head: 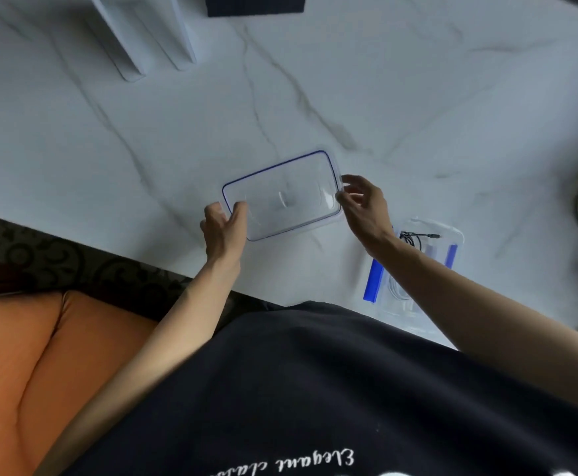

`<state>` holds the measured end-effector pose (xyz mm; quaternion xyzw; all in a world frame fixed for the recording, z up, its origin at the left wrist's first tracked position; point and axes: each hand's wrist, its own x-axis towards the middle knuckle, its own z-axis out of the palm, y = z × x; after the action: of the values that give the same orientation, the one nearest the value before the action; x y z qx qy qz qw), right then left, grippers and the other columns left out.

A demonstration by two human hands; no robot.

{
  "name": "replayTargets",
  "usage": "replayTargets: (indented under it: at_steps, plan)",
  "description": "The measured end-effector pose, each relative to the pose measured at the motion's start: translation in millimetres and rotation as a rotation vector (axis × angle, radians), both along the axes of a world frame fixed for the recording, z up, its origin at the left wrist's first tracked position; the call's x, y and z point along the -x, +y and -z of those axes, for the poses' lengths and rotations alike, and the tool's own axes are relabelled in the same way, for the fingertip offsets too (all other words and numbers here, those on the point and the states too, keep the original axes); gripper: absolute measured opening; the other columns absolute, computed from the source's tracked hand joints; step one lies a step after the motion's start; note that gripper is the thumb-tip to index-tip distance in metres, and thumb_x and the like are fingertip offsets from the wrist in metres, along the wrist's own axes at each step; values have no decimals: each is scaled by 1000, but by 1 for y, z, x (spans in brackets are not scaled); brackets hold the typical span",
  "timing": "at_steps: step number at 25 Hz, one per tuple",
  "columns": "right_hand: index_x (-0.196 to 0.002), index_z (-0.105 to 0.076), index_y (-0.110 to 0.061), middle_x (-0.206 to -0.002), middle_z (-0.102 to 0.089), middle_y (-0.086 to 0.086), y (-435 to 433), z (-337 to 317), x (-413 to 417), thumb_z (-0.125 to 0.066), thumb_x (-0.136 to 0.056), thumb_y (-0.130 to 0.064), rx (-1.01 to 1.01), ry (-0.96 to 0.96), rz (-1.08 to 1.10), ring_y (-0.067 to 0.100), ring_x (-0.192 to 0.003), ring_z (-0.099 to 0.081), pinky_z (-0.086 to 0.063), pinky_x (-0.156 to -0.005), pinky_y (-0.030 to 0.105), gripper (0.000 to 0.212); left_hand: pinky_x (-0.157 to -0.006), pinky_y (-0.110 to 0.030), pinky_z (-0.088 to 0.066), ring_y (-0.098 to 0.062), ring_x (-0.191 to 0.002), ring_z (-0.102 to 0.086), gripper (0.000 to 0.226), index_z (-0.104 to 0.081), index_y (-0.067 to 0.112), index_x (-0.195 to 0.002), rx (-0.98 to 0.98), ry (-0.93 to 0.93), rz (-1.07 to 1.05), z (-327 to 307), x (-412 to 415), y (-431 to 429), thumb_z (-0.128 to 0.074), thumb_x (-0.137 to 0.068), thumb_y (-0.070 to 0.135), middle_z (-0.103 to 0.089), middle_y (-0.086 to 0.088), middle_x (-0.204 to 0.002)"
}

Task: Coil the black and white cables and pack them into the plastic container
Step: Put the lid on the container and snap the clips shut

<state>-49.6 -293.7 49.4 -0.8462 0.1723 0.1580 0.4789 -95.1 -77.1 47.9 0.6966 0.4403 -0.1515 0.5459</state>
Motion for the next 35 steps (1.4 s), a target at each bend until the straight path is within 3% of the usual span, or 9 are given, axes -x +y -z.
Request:
replayTargets:
  at_steps: [3, 5, 7, 12, 16, 20, 24, 28, 35]
  plan:
    - [-113, -68, -15, -107, -70, 7, -29, -31, 16, -55, -93, -16, -92, -196, 194, 12, -96, -64, -50, -81, 17, 24, -87, -42, -42, -26, -86, -50, 47, -48, 12, -91, 358, -84, -174, -29, -20, -29, -62, -79, 55, -49, -11, -92]
    - [-107, -68, -12, -107, -69, 8, -46, -51, 31, -56, -96, -16, -114, -309, 252, 12, -99, -65, -51, -83, 17, 18, -95, -51, -48, -28, -108, -51, 43, -45, 24, -104, 615, -76, -223, -47, -32, -51, -65, -82, 56, -45, -6, -118]
    - [-101, -67, -10, -106, -67, 10, -68, -67, 55, -56, -97, -16, -112, -417, 318, 15, -99, -65, -53, -87, 24, 13, -85, -55, -55, -43, -121, -50, 56, -39, 27, -117, 780, -51, -209, -61, -38, -84, -73, -78, 49, -32, -15, -139]
    - [-88, -63, -20, -93, -66, 7, -110, -75, 105, -59, -95, -19, -32, -487, 423, 21, -89, -64, -54, -87, 39, 8, -67, -39, -60, -36, -84, -73, 34, -44, 11, -115, 971, -126, -89, -66, -43, -148, -57, -86, 0, -59, -27, -127]
    - [-115, -59, -19, -111, -62, 8, -159, -62, 132, -63, -93, -33, 82, -207, 514, 13, -86, -59, -47, -74, 20, 26, -68, -35, -59, -26, -87, -72, 27, -46, 19, -105, 822, -119, 263, -63, -28, -194, -57, -90, -1, -69, -13, -107]
    - [-134, -52, -17, -103, -61, 0, -182, -40, 147, -59, -95, -42, -55, 65, 436, 22, -93, -63, -51, -75, 30, 46, -60, -26, -55, -18, -77, -74, 17, -49, 21, -102, 724, -94, 433, -41, -10, -222, -49, -98, 4, -69, -8, -96]
    - [-130, -56, -14, -94, -62, 2, -190, -18, 162, -54, -98, -38, -65, 117, 390, 22, -87, -62, -49, -73, 29, 40, -71, -29, -52, -10, -69, -60, 6, -58, 10, -94, 295, -225, 611, -5, 9, -235, -54, -96, 14, -62, -1, -82]
    - [-133, -54, -11, -91, -63, 7, -190, -4, 168, -51, -100, -35, 40, 98, 291, 19, -80, -60, -50, -74, 31, 41, -78, -40, -51, -29, -75, -52, 28, -55, 5, -91, -165, -259, 775, 20, 27, -240, -54, -91, 33, -57, -21, -98]
    - [-141, -49, -13, -120, -53, 19, -197, 9, 159, -48, -102, -32, 158, 90, 229, 31, -102, -60, -45, -86, 30, 43, -68, -33, -46, -23, -73, -52, 24, -59, 7, -88, -204, -190, 747, 29, 28, -243, -58, -92, 31, -64, -21, -94]
